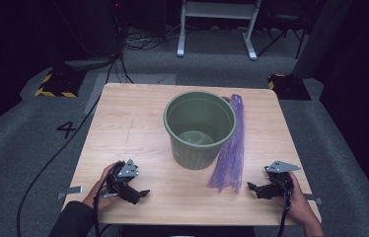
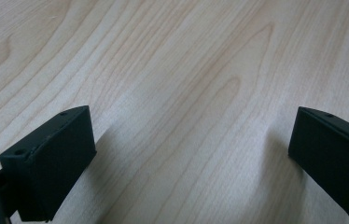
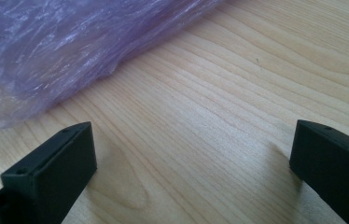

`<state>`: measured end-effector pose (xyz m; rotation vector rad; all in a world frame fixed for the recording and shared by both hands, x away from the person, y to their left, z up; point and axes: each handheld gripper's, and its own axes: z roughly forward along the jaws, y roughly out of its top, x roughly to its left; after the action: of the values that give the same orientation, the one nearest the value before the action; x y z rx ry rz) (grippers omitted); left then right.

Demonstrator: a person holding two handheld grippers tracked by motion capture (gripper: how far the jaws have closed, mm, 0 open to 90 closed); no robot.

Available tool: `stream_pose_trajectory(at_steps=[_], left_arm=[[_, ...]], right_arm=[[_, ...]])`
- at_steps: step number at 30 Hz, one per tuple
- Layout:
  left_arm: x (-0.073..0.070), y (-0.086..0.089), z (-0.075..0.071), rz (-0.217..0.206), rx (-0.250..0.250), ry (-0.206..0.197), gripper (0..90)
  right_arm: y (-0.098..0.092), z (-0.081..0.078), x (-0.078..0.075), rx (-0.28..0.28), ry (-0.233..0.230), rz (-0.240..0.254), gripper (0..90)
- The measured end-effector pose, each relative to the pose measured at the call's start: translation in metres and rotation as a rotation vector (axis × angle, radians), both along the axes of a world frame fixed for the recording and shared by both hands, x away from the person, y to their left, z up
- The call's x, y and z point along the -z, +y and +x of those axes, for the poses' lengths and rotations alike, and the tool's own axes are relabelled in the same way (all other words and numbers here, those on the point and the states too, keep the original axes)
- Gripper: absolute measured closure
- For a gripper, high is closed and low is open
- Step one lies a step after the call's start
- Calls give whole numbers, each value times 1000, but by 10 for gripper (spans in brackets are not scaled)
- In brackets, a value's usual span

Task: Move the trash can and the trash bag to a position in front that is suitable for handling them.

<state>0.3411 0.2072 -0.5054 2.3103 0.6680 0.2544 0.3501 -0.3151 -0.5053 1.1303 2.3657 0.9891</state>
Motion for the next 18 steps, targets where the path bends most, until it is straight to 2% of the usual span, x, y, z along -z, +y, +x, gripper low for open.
stream_pose_trajectory(at_steps=[3, 6, 7, 8, 10, 11, 14, 18], left_arm=[[0, 1, -1, -3, 4, -2, 2], [0, 2, -2, -3, 7, -2, 2], [0, 2, -2, -2, 10, -2, 2], [0, 2, -2, -4, 12, -3, 2], [0, 3, -2, -3, 16, -3, 2], [0, 3, -2, -3, 19, -4, 2], [0, 3, -2, -3, 21, -3, 2], [0, 3, -2, -3, 22, -2, 2]], right_arm=[[-3, 0, 0, 18, -5, 1, 27], [-7, -1, -2, 29, -25, 18, 191], [-8, -2, -3, 24, -28, 22, 193], [-9, -2, -3, 26, -34, 18, 146], [-11, -3, -4, 24, -40, 20, 150], [-15, -4, -7, 11, -57, 39, 170], [-16, -5, -15, 24, -87, 54, 162], [-12, -5, -29, 0, -125, 78, 161]])
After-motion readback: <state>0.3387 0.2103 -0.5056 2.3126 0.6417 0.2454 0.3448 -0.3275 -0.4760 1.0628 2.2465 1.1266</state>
